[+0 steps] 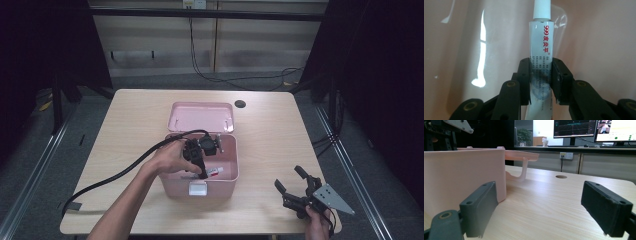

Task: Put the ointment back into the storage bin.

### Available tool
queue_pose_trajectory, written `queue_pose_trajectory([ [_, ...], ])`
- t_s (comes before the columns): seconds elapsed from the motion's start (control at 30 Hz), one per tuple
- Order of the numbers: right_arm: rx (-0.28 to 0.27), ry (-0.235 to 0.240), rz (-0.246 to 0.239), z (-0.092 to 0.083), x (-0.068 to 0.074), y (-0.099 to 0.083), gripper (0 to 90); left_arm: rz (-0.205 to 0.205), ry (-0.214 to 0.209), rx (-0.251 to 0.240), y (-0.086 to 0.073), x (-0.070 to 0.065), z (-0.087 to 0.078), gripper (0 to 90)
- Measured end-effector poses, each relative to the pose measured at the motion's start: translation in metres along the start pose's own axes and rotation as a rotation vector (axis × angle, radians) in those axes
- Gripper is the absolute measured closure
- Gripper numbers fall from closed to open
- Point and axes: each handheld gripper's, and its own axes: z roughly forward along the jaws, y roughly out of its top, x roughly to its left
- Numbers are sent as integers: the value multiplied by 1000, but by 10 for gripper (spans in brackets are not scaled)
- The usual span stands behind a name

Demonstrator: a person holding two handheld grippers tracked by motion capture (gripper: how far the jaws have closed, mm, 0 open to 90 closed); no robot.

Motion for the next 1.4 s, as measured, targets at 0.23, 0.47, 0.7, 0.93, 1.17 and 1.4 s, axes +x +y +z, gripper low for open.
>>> queue_pose_trajectory([
  [0.23, 0, 0, -1, 0, 0, 0, 128, 4, -19, 13, 1, 1, 4, 709],
  [0.47, 0, 1, -1, 0, 0, 0, 128, 8, -39, 20, 2, 2, 11, 709],
  [0.7, 0, 0, -1, 0, 0, 0, 128, 7, -56, 26, 4, 4, 17, 709],
  [0.93, 0, 0, -1, 0, 0, 0, 128, 1, -77, 28, 4, 4, 24, 709],
  [1.17, 0, 1, -1, 0, 0, 0, 128, 5, -77, 31, 5, 3, 28, 708],
  [1.4, 0, 0, -1, 0, 0, 0, 128, 5, -86, 57, 6, 5, 35, 708],
])
